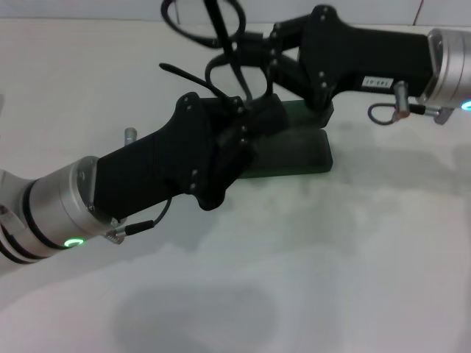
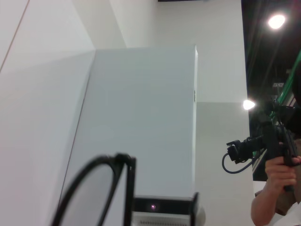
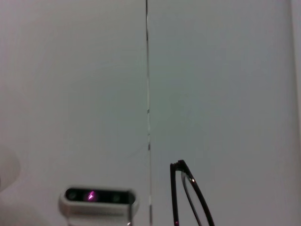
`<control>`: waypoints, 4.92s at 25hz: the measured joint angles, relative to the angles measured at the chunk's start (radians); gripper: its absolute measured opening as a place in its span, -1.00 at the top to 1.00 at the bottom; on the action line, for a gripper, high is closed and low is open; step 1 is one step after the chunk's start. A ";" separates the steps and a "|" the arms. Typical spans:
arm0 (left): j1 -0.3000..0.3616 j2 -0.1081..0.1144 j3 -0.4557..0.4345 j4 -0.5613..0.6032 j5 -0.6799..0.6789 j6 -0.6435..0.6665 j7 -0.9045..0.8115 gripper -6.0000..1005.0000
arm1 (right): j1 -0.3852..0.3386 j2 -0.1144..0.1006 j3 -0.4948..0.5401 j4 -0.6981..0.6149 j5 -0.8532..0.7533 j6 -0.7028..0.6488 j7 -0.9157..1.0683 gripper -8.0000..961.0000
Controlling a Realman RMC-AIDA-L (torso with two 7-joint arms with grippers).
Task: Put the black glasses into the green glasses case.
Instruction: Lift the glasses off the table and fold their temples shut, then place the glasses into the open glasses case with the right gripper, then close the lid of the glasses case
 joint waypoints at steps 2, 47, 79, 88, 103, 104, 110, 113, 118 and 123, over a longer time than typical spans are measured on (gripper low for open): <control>0.000 0.000 0.000 0.000 -0.001 -0.001 -0.005 0.91 | -0.003 0.000 -0.021 0.002 -0.002 0.003 0.000 0.89; 0.092 0.015 -0.030 0.034 -0.026 0.010 -0.010 0.91 | -0.221 0.001 -0.371 -0.428 -0.470 0.637 0.137 0.88; 0.093 0.012 -0.041 0.031 -0.027 -0.001 -0.004 0.91 | -0.111 0.003 -0.495 -0.337 -0.604 0.869 0.157 0.87; 0.095 0.013 -0.041 0.031 -0.027 -0.001 -0.005 0.91 | -0.117 -0.001 -0.495 -0.347 -0.606 0.859 0.183 0.87; 0.046 0.076 -0.064 0.043 -0.019 -0.056 -0.072 0.91 | -0.320 -0.003 -0.463 -0.502 -0.420 0.699 0.277 0.60; 0.021 0.096 -0.072 0.045 -0.019 -0.078 -0.091 0.91 | -0.342 -0.004 -0.446 -0.504 -0.374 0.646 0.277 0.60; -0.140 0.220 -0.076 0.126 0.059 -0.291 -0.290 0.91 | -0.395 -0.003 -0.353 -0.423 -0.221 0.349 0.235 0.61; -0.224 0.246 -0.076 0.164 0.223 -0.396 -0.435 0.87 | -0.407 -0.006 -0.322 -0.342 -0.156 0.264 0.186 0.61; -0.359 0.186 -0.077 0.171 0.495 -0.634 -0.567 0.69 | -0.467 -0.010 -0.213 -0.289 -0.140 0.163 0.171 0.61; -0.406 0.119 -0.078 0.171 0.663 -0.833 -0.622 0.48 | -0.470 -0.008 -0.097 -0.189 -0.137 0.063 0.164 0.60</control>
